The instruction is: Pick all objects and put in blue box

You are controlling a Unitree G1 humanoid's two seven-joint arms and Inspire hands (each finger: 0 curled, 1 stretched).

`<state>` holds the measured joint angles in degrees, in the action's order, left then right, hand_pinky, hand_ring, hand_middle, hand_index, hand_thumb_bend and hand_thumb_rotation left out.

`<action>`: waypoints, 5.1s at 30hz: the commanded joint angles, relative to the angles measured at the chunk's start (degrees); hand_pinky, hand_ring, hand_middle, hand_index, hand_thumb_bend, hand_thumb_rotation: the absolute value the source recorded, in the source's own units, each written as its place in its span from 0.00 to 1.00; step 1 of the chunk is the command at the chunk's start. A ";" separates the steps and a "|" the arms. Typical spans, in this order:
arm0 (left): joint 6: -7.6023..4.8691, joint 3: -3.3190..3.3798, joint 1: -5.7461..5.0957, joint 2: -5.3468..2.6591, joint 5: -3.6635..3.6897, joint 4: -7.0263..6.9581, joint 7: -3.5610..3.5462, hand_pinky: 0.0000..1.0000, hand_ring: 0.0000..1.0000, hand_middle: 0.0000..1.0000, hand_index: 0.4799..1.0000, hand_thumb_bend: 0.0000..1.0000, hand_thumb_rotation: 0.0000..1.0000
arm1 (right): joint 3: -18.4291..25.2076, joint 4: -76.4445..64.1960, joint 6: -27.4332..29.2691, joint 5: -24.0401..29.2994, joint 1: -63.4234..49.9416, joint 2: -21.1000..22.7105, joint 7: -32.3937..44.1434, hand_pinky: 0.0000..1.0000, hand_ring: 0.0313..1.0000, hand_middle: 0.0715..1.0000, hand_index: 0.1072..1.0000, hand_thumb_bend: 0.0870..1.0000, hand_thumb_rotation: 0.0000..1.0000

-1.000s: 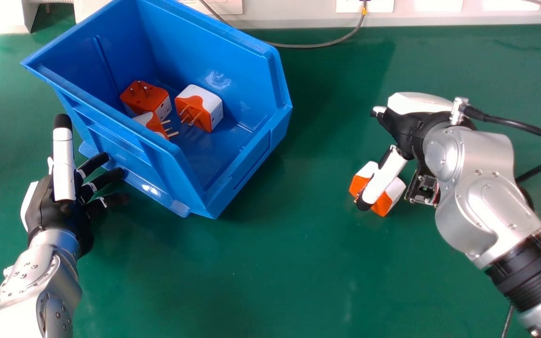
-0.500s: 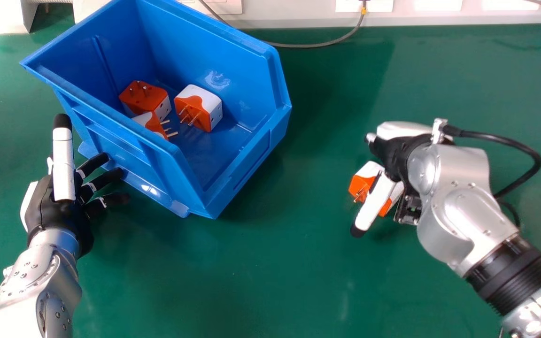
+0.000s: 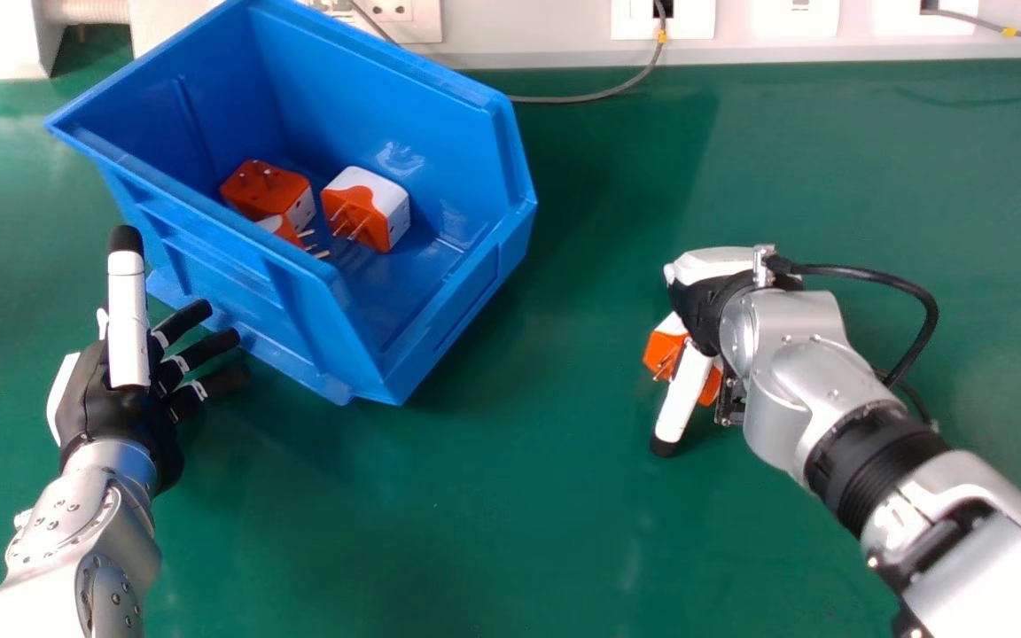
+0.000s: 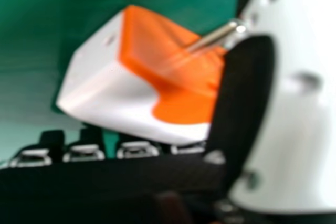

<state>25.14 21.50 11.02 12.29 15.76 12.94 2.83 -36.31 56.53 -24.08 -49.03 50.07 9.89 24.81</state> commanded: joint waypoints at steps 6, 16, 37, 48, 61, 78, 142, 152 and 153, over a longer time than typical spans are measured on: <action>1.37 0.13 -0.86 -0.03 -0.36 -0.17 0.53 0.63 0.72 0.83 0.77 0.86 0.93 | -1.63 1.90 4.77 1.65 -3.16 -0.07 1.37 0.67 0.94 1.00 0.99 0.93 0.06; 2.11 -0.04 -1.19 -0.39 -0.05 -1.59 0.92 0.63 0.72 0.83 0.77 0.86 0.93 | -3.38 9.18 8.82 0.85 0.55 -2.18 4.47 0.49 0.67 0.89 0.94 0.66 0.02; 1.55 -0.09 -0.98 -0.11 -0.23 -0.80 0.60 0.63 0.72 0.83 0.77 0.86 0.94 | -3.72 6.48 9.01 1.56 1.07 -1.79 4.40 0.27 0.41 0.53 0.56 0.50 0.00; 1.17 -0.03 -0.69 0.11 -0.41 -0.06 0.03 0.63 0.72 0.83 0.76 0.86 0.93 | 0.03 -6.01 7.54 3.63 -1.18 3.96 6.29 0.32 0.43 0.56 0.68 0.47 0.00; 0.13 0.16 -0.28 0.69 -0.29 1.61 -0.83 0.64 0.73 0.83 0.77 0.86 0.93 | 2.18 -19.73 2.69 3.33 -3.78 8.04 10.42 0.34 0.45 0.57 0.65 0.45 0.00; -0.07 0.09 -0.21 0.38 -0.48 1.73 -0.47 0.63 0.73 0.84 0.77 0.86 0.93 | 5.26 -38.97 1.55 4.14 -10.95 13.77 11.63 0.34 0.46 0.58 0.55 0.44 0.00; -0.44 -0.46 0.12 0.23 -0.68 2.14 0.03 0.63 0.72 0.83 0.77 0.86 0.93 | 22.53 -64.61 32.06 10.39 -27.63 14.51 -22.15 0.33 0.40 0.48 0.43 0.45 0.00; -0.54 -1.06 -0.11 -0.20 -0.86 1.63 0.57 0.63 0.72 0.83 0.77 0.86 0.93 | 21.74 -54.63 45.40 6.71 -26.35 11.34 -40.63 0.33 0.41 0.49 0.44 0.45 0.00; -0.52 -1.13 -0.13 -0.30 -0.88 1.51 0.65 0.63 0.72 0.83 0.77 0.86 0.93 | 21.45 -53.29 46.86 6.30 -26.21 10.92 -42.65 0.33 0.41 0.49 0.44 0.45 0.00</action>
<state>23.17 21.03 11.86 12.69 15.65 13.89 2.84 -15.32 2.62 20.24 -42.17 21.86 21.56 -13.94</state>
